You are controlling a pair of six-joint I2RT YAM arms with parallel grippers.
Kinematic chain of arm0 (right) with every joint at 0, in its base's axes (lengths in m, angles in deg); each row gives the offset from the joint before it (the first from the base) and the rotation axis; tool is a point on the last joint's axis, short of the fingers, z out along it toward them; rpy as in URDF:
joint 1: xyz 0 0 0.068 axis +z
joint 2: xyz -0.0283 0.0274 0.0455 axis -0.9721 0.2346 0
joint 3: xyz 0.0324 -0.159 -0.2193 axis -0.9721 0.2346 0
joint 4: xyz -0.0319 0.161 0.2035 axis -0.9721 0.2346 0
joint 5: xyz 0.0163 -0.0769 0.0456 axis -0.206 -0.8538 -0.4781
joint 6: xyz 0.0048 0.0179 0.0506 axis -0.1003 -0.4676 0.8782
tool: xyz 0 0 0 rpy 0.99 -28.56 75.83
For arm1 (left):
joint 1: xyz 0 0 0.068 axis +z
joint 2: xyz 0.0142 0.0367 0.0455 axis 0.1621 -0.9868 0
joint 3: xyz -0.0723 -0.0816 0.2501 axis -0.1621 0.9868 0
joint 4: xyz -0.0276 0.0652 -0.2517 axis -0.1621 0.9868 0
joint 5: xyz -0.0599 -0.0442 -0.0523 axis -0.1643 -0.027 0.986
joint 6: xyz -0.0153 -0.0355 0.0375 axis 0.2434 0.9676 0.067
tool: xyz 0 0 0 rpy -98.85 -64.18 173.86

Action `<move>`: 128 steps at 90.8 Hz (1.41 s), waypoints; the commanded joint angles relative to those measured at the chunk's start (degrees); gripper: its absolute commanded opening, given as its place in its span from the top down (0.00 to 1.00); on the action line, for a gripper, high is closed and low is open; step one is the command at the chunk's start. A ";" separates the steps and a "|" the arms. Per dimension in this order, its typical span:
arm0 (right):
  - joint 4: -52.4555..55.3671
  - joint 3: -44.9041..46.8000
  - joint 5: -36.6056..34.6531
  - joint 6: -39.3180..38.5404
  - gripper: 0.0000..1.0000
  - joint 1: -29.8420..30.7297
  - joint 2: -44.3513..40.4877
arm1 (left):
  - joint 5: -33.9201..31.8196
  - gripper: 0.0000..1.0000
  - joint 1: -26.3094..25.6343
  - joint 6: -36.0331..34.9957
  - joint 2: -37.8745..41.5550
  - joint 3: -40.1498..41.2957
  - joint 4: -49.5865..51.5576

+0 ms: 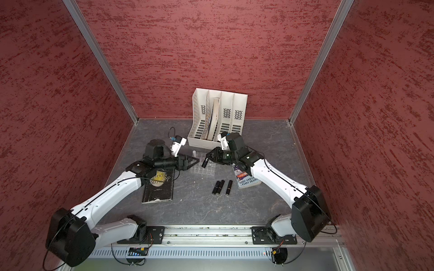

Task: Arrange the lipsticks in the organizer
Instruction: Pick up the lipstick at the center of the board, then place the lipstick in the storage box.

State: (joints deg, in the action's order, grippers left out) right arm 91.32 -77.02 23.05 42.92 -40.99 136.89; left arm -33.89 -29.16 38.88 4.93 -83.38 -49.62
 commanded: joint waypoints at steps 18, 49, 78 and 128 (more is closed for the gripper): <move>-21.30 -0.76 -37.44 -25.42 0.87 12.22 12.10 | -23.18 0.24 4.32 6.93 3.98 5.19 6.64; -32.33 -5.28 -43.20 -34.90 0.89 15.19 24.81 | -21.66 0.24 4.75 6.27 2.83 8.68 4.02; -31.49 -6.87 -44.50 -35.78 0.90 14.81 25.06 | -20.08 0.24 5.81 6.02 1.97 9.43 2.62; -33.28 -7.77 -43.35 -34.77 0.92 12.17 29.61 | -19.04 0.24 5.99 6.02 1.18 9.33 2.13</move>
State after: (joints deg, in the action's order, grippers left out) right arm 59.91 -84.35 -19.53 7.80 -28.27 165.83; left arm -53.72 -23.68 45.43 6.33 -74.48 -46.39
